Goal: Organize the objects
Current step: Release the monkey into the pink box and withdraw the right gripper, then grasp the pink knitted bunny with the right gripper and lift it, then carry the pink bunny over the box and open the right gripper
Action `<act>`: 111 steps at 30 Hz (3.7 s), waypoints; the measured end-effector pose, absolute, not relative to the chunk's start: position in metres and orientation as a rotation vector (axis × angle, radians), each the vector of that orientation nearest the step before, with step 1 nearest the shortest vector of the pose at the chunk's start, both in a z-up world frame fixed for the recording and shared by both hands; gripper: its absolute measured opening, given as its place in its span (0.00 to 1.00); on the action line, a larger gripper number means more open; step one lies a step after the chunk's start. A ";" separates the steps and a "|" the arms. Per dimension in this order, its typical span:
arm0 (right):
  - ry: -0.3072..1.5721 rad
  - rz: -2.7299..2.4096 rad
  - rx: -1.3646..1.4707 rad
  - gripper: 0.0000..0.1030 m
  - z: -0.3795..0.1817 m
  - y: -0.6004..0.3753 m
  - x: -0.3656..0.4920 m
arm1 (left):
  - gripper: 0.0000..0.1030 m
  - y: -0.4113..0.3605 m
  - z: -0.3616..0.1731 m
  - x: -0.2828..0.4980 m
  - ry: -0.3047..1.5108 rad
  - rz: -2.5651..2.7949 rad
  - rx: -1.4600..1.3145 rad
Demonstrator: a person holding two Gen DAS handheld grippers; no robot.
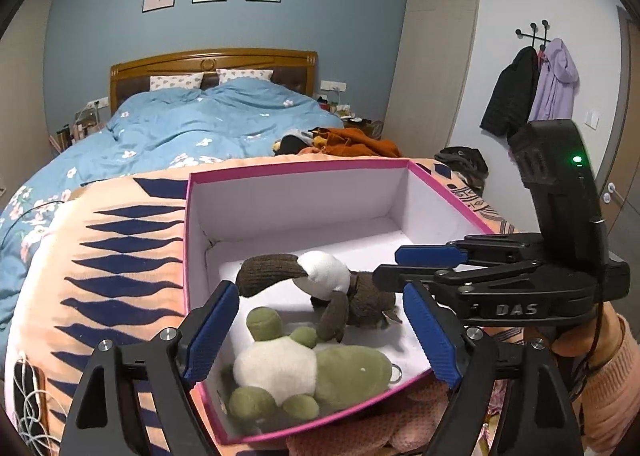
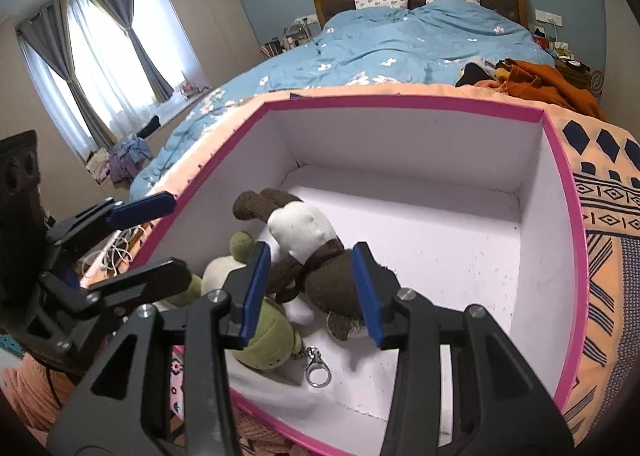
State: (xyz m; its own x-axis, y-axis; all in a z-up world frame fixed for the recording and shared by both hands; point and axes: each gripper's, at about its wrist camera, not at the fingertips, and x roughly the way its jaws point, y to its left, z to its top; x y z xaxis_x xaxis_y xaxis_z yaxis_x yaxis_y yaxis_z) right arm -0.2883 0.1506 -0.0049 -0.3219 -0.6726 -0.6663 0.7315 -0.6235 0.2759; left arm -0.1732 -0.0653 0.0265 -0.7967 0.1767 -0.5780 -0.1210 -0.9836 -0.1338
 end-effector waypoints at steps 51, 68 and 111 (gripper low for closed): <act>0.103 -2.131 1.020 0.62 -0.071 0.231 -0.194 | 0.93 -0.013 -0.047 -0.095 -0.185 2.765 -1.059; 0.093 -2.141 0.996 0.49 -0.069 0.232 -0.191 | 0.44 -0.004 -0.053 -0.095 -0.201 2.635 -1.119; 0.071 -2.142 0.612 0.49 0.064 0.234 -0.184 | 0.43 -0.019 0.083 -0.091 -0.076 2.752 -0.752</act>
State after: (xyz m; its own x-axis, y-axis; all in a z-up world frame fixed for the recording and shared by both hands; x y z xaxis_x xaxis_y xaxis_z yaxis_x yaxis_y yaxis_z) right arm -0.1841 0.2336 0.0639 -0.4900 -0.7463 -0.4505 0.7745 -0.6099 0.1680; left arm -0.0908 -0.0191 0.0825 -0.8230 0.2872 -0.4901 -0.2599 -0.9575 -0.1247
